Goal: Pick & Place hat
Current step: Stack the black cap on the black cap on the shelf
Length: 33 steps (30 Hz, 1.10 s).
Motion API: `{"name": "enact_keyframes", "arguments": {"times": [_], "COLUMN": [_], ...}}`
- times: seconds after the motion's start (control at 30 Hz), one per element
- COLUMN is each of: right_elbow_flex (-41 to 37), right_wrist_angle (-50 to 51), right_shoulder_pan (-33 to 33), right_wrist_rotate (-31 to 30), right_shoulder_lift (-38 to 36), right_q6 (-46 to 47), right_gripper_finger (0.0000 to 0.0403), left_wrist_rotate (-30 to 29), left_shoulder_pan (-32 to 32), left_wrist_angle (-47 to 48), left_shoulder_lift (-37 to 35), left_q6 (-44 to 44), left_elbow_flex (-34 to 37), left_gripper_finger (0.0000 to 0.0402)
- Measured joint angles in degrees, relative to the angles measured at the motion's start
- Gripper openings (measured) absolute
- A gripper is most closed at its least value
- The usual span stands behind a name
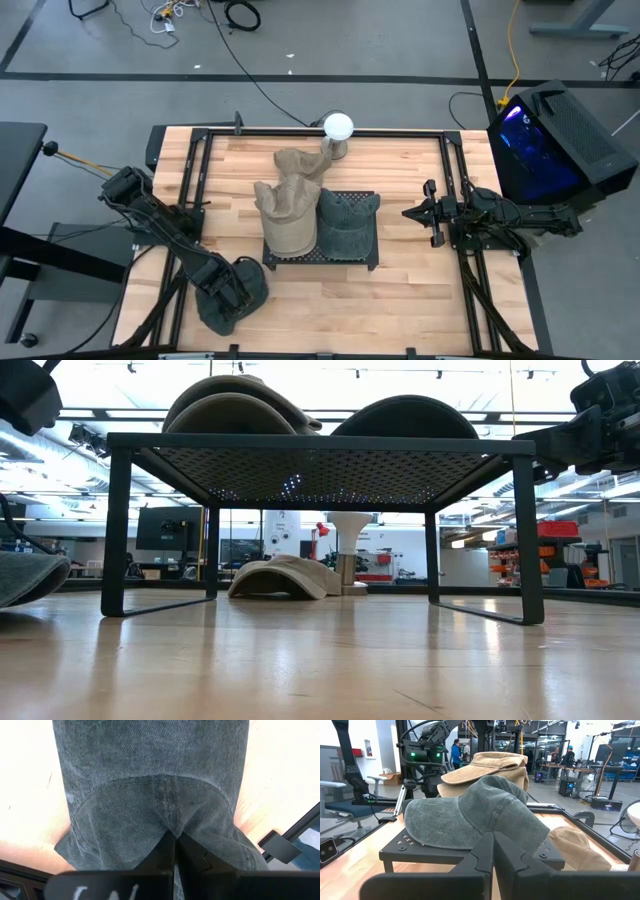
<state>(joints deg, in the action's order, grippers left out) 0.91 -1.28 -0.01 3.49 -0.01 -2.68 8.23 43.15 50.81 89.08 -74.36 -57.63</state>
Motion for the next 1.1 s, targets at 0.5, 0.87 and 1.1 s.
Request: {"name": "enact_keyframes", "arguments": {"times": [0.5, 0.87, 1.1], "right_elbow_flex": [0.0, 0.0, 0.0], "right_wrist_angle": [0.0, 0.0, 0.0], "right_shoulder_pan": [0.0, 0.0, 0.0], "right_wrist_rotate": [0.0, 0.0, 0.0], "right_shoulder_lift": [0.0, 0.0, 0.0], "right_q6": [0.0, 0.0, 0.0], "right_gripper_finger": [0.0015, 0.0015, 0.0015], "left_wrist_rotate": [2.1, 0.3, -6.9], "left_shoulder_pan": [2.5, 2.5, 2.5], "left_wrist_angle": [0.0, 0.2, 7.8], "left_shoulder_lift": [-1.0, -8.7, -12.6], "left_q6": [0.0, 0.0, 2.6], "left_elbow_flex": [-0.1, -0.3, -7.1], "left_gripper_finger": [0.0004, 0.0003, 0.0003]}}
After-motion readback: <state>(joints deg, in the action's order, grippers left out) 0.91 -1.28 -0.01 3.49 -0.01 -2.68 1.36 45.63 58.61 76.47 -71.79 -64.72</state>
